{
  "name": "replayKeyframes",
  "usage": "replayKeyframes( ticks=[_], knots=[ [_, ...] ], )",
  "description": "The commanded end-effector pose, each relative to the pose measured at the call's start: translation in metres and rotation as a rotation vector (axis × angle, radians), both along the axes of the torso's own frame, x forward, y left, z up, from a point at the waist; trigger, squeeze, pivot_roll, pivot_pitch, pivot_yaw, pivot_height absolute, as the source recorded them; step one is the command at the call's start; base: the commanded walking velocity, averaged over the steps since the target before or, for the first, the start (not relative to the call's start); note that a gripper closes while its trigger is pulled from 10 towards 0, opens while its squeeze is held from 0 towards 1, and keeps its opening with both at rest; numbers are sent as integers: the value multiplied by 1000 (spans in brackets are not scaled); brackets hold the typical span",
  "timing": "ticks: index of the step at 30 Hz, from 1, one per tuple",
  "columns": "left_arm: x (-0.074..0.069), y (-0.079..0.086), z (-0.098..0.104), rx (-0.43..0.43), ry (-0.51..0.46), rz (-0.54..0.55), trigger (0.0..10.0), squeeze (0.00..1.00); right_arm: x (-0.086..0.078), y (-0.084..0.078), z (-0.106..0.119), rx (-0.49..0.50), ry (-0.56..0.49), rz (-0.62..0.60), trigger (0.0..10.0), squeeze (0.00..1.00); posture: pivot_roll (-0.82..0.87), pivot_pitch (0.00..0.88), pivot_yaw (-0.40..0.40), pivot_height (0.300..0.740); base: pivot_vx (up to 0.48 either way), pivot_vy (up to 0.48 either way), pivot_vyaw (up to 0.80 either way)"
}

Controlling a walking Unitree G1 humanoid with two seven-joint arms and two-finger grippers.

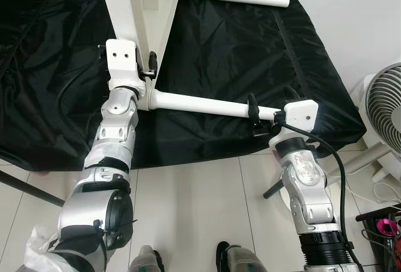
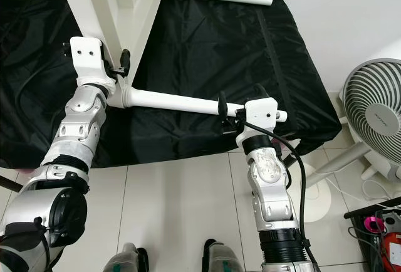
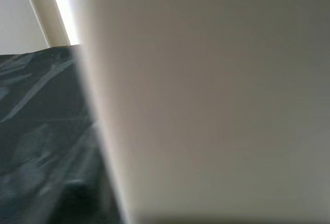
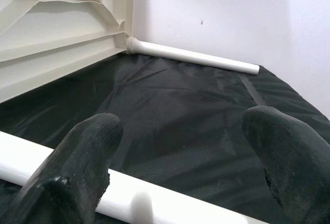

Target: Building children table

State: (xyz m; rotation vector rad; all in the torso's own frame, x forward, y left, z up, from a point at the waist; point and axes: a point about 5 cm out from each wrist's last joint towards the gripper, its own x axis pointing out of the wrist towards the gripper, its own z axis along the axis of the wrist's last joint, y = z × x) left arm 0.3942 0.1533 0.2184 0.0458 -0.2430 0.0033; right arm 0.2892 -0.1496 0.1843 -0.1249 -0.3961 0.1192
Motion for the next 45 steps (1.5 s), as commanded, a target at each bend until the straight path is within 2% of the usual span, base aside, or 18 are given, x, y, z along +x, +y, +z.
replayKeyframes(
  ticks=[1, 2, 13, 16, 19, 22, 23, 26, 27, 28, 34, 35, 36, 37, 38, 39, 40, 45],
  knots=[
    [1, 9, 2, -25, -8, 84, 941, 0, 0, 0, 2, 1, -5, -7, 10000, 0, -136, 172, 32, 740, 0, 0, 0],
    [1, 12, 3, -23, -17, 95, 0, 0, 0, 0, 2, 2, -5, -7, 10000, 0, -136, 172, 32, 740, 0, 0, 0],
    [-15, 49, 11, 26, -123, 122, 0, 0, -1, 2, 0, 3, 5, 0, 10000, 0, -123, 182, 24, 740, 0, 0, 0],
    [-33, 73, 17, 63, -183, 133, 0, 0, -1, 1, 0, -1, 8, 0, 10000, 0, -119, 188, 22, 740, 0, 0, 0],
    [-38, 78, 19, 72, -195, 132, 0, 0, -1, 0, -1, -1, 9, -1, 10000, 0, -119, 188, 22, 740, 0, 0, 0],
    [-59, 102, 20, 126, -213, 153, 0, 0, -1, -1, -1, -4, 13, -2, 10000, 0, -116, 195, 19, 740, 0, 0, 0],
    [-59, 102, 20, 126, -213, 153, 0, 0, -1, -1, -1, -4, 13, -2, 10000, 0, -116, 195, 19, 740, 0, 0, 0],
    [-74, 124, 20, 165, -222, 190, 0, 0, -1, -2, -2, -7, 17, -1, 10000, 0, -104, 203, 11, 740, 0, 0, 0],
    [-74, 124, 20, 165, -222, 190, 0, 0, -1, -2, -2, -7, 17, -1, 10000, 0, -104, 203, 11, 740, 0, 0, 0],
    [-91, 149, 22, 197, -227, 245, 0, 0, -1, -2, -2, -11, 21, 3, 10000, 0, -99, 205, 5, 740, 0, 0, 0],
    [-104, 169, 23, 245, -223, 294, 0, 0, 1, -2, -3, -17, 26, 11, 10000, 0, -93, 208, -3, 740, 0, 0, 0],
    [-110, 183, 25, 265, -211, 326, 0, 0, 1, -1, -3, -27, 27, 19, 10000, 0, -92, 208, -4, 740, 0, 0, 0],
    [-110, 183, 25, 265, -211, 326, 0, 0, 1, -1, -3, -27, 27, 19, 10000, 0, -92, 208, -4, 740, 0, 0, 0],
    [-117, 195, 28, 278, -201, 351, 0, 0, 1, -1, -3, -31, 28, 22, 10000, 0, -92, 209, -7, 740, 0, 0, 0],
    [-122, 204, 28, 280, -184, 375, 824, 0, 1, -1, -3, -34, 29, 23, 10000, 0, -91, 209, -9, 740, 0, 0, 0],
    [-125, 210, 29, 288, -169, 393, 824, 0, 1, -2, -4, -36, 29, 24, 10000, 0, -91, 210, -10, 740, 0, 0, 0],
    [-127, 209, 29, 301, -161, 388, 10000, 0, 1, -2, -4, -37, 31, 24, 10000, 0, -88, 208, -12, 740, 0, 0, 0],
    [-128, 204, 27, 302, -152, 346, 10000, 0, 1, -3, -4, -41, 34, 28, 10000, 0, -85, 206, -17, 740, 0, 0, 0]
  ],
)
